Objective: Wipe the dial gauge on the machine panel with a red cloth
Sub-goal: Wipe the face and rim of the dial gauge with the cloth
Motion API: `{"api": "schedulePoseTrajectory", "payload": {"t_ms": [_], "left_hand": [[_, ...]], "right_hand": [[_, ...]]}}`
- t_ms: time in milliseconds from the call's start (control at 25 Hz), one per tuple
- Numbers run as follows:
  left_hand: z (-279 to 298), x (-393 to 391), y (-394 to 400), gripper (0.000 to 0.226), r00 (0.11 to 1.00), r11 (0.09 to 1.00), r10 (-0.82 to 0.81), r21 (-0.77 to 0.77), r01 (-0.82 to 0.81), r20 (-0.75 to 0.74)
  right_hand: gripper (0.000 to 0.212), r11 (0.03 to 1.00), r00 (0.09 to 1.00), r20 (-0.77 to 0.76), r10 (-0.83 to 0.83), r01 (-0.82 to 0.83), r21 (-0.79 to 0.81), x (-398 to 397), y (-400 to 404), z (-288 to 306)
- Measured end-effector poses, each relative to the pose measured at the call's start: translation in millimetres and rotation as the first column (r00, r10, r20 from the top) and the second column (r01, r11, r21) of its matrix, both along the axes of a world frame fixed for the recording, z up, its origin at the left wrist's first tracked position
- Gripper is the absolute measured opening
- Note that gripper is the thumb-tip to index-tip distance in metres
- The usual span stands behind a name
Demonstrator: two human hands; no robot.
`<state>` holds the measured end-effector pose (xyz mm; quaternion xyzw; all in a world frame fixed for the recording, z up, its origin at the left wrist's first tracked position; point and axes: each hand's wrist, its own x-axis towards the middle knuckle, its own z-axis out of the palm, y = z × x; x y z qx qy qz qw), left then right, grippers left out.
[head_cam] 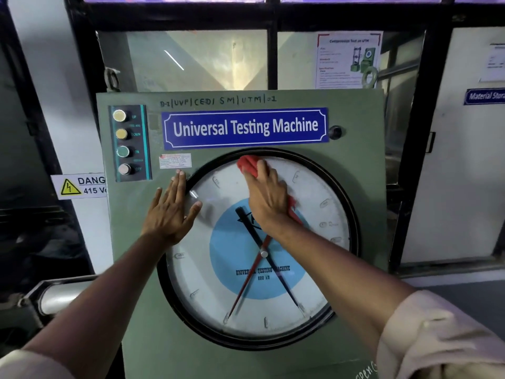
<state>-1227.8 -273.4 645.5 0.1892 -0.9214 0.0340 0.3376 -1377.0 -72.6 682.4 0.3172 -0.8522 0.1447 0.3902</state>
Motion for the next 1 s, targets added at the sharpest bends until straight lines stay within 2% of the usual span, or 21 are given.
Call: {"api": "schedulePoseTrajectory", "payload": {"t_ms": [80, 240, 360, 600, 720, 1000], "left_hand": [[2, 2, 0, 0.086, 1.000, 1.000, 0.000, -0.010, 0.000, 0.008], [5, 4, 2, 0.086, 0.999, 1.000, 0.012, -0.009, -0.012, 0.032], [5, 3, 5, 0.086, 1.000, 1.000, 0.009, -0.001, -0.009, 0.028], [5, 5, 2, 0.086, 0.999, 1.000, 0.003, -0.002, -0.002, 0.037], [3, 3, 4, 0.086, 1.000, 1.000, 0.006, 0.014, -0.006, 0.018], [3, 4, 4, 0.084, 1.000, 0.999, -0.005, 0.035, 0.004, 0.027]], "right_hand": [[0.072, 1.000, 1.000, -0.027, 0.010, -0.009, 0.027, -3, 4, 7], [0.072, 0.992, 0.997, 0.037, -0.071, 0.074, -0.103, -15, 14, 6], [0.071, 0.987, 0.995, 0.084, -0.049, 0.062, -0.148, 0, -3, 1], [0.072, 0.995, 0.998, -0.060, -0.021, 0.026, 0.094, 4, 0, 10], [0.076, 0.983, 0.989, -0.129, -0.077, 0.097, 0.157, -15, 27, 21], [0.066, 0.961, 0.962, 0.015, -0.273, 0.274, -0.039, -42, 87, -18]]}}
